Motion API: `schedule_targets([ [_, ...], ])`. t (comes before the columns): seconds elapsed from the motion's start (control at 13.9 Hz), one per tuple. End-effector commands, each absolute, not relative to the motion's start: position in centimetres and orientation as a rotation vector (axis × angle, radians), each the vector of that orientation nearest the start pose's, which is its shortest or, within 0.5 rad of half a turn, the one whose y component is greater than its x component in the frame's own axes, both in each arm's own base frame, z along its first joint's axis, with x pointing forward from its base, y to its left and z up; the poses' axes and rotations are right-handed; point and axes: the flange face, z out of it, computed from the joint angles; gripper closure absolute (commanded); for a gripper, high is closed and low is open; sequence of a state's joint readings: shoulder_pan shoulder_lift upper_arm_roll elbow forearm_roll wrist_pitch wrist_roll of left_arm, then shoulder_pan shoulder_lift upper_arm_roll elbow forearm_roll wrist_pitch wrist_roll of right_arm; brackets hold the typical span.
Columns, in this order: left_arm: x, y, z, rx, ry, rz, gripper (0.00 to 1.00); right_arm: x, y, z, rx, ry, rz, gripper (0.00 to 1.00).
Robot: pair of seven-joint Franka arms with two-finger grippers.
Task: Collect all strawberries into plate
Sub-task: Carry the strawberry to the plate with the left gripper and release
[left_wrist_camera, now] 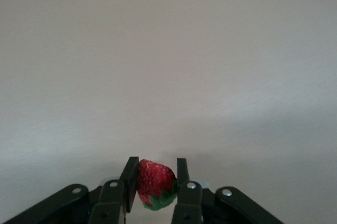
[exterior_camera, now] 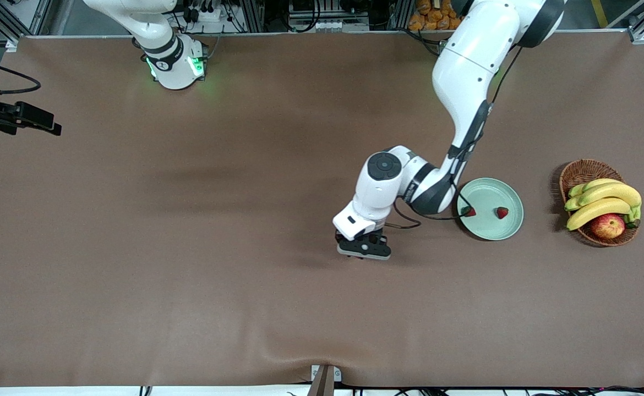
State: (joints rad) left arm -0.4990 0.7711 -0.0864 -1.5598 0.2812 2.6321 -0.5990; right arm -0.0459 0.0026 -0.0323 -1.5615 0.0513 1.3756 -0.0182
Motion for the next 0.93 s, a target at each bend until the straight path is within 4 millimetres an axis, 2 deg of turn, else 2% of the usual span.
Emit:
schedule_targets([
  [0.0,58.4,-34.8,23.4,-3.119,0.309,-0.419,0.98,53.0,-3.7,61.3,-3.072,0.08,0.287,0.0],
  [0.14,56.8,-32.8,24.2,-3.106,0.296,-0.389,0.98,52.9,-3.7,61.2,-3.07,0.082,0.296,0.0],
  [0.29,56.1,-29.5,24.9,-3.097,0.25,-0.362,0.99,52.9,-3.4,60.9,-3.07,0.08,0.306,0.0],
  [0.36,55.8,-28.2,25.5,-3.081,0.305,-0.357,0.99,52.9,-3.2,60.9,-3.071,0.073,0.304,0.0],
  [0.5,55.9,-23.5,25.9,-3.05,0.365,-0.326,0.97,53.0,-3.1,60.8,-3.071,0.073,0.304,0.0],
  [0.72,54.8,-18.2,25.2,-3.032,0.346,-0.253,0.96,53.0,-2.8,60.8,-3.072,0.064,0.304,0.0],
  [0.86,54.5,-14.0,24.1,-3.021,0.342,-0.193,0.84,53.2,-2.7,60.4,-3.071,0.062,0.314,0.0],
])
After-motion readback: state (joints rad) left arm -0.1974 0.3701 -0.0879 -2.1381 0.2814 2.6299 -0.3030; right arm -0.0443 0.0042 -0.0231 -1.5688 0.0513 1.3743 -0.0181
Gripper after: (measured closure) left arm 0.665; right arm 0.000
